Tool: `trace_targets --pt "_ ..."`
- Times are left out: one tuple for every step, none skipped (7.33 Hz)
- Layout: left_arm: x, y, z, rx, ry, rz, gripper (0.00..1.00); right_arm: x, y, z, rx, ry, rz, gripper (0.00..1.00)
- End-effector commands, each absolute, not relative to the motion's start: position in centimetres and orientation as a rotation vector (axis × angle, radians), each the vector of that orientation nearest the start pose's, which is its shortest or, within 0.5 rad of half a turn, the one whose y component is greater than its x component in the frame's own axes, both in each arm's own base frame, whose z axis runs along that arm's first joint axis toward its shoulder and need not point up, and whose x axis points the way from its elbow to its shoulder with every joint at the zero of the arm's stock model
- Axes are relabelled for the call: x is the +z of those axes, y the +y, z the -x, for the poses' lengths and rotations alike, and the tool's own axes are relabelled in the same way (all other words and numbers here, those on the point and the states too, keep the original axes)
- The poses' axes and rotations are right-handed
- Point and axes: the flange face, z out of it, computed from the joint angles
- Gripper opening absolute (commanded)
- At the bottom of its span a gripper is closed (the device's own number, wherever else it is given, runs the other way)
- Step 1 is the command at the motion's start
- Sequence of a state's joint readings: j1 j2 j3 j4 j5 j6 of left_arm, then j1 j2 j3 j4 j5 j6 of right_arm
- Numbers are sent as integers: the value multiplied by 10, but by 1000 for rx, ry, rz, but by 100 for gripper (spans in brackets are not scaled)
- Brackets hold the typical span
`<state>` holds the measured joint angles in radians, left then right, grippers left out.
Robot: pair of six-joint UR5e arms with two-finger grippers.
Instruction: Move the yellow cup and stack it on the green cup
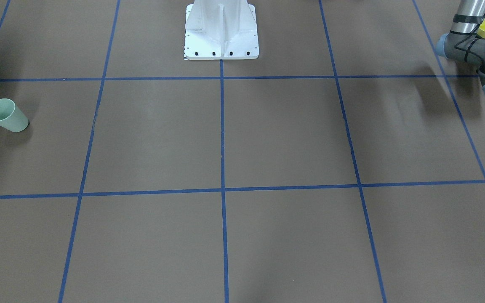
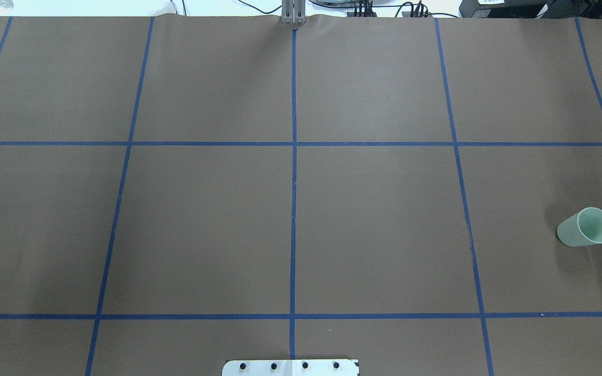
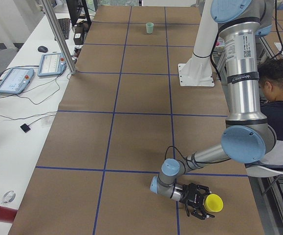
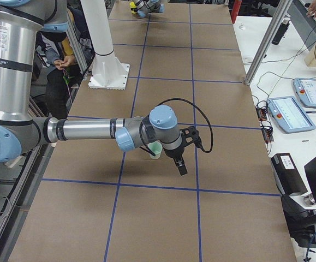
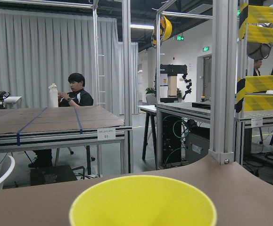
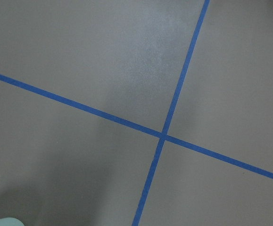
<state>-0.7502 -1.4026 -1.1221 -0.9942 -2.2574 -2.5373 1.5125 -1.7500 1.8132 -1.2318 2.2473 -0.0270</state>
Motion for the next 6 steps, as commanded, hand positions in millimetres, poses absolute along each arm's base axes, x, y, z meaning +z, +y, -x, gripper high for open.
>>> trace_targets --pt "931 -196 -110 -1799 -1397 594 100 591 -439 -46 -217 -672 -371 100" --pt "931 -195 -112 -1794 -1404 582 86 592 -438 -46 -216 -674 -370 100" --pt "931 -195 -114 -1783 -1399 577 53 591 -438 -45 -215 -674 -371 100" --pt "931 -194 -115 -1774 -1397 569 45 591 -438 -45 -215 -674 -371 100" --pt "931 -193 -115 -1765 -1396 566 41 591 -438 -45 -214 -674 -370 100" --pt "932 -192 -112 -1749 -1399 551 35 591 -438 -45 -214 -674 -370 100"
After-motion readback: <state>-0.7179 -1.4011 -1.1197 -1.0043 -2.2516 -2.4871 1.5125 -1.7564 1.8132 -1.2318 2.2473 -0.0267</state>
